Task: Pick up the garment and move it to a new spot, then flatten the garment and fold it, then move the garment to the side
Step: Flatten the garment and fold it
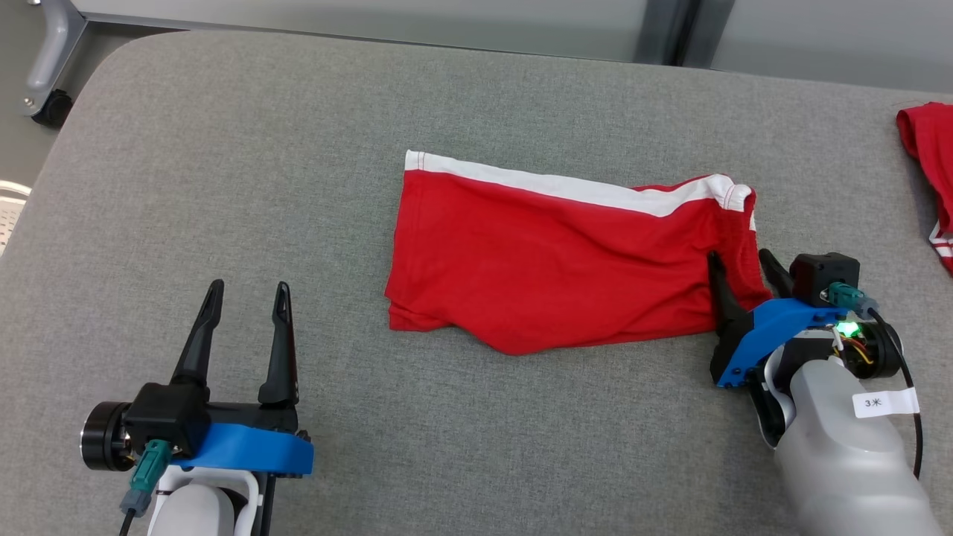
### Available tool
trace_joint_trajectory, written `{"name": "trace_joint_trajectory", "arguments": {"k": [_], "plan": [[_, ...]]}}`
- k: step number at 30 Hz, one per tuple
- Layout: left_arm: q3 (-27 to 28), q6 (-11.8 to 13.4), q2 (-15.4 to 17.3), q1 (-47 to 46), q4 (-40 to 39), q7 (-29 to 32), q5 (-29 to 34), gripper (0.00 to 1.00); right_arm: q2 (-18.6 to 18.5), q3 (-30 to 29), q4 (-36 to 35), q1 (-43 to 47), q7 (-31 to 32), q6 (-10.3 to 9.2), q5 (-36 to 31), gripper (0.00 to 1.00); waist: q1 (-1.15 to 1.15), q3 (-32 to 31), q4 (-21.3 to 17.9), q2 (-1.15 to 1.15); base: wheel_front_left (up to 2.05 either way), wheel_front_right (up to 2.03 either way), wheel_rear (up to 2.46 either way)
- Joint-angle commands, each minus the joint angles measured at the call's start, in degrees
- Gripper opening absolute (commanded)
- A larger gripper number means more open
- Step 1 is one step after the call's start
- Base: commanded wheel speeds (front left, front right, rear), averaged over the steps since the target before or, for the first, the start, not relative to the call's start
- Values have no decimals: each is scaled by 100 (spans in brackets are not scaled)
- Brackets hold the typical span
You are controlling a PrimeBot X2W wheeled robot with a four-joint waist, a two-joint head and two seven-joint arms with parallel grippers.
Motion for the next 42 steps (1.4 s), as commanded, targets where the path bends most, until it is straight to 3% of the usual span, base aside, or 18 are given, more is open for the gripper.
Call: {"name": "trace_joint_trajectory", "arguments": {"k": [1,3,4,5,6,17,25,35,42], "plan": [[-13,-8,2,-71,14,-24,-26,100,25,-24,128,-60,11,-1,84,100,0,7,-10,-1,0,0,0],[-23,-8,5,-100,21,-24,-32,100,74,101,175,-87,12,0,177,100,0,13,-15,-1,0,0,0],[-26,-8,12,-110,28,-24,-33,100,91,137,183,-92,12,0,262,85,0,14,-20,-1,0,0,0],[-32,-8,17,-120,36,-24,-38,100,108,173,181,-98,12,0,350,25,0,9,-26,-1,0,0,0],[-36,-8,18,-119,45,-24,-40,100,114,199,169,-101,12,0,414,0,0,1,-34,-1,0,0,0],[3,-9,49,196,77,-24,-7,100,66,504,-430,626,5,0,1160,0,0,-474,-370,-1,0,0,0],[27,-9,80,449,-9,-24,33,100,-474,754,-1099,1538,4,0,1760,0,0,-779,-789,-1,0,0,0],[-20,-9,80,541,-26,-24,62,100,-1079,765,-1179,1500,24,0,2190,0,0,-921,-984,-1,0,0,0],[-31,-9,58,604,0,-24,29,100,-873,1113,-1205,1289,107,0,2422,0,0,-987,-991,-1,0,0,0]]}}
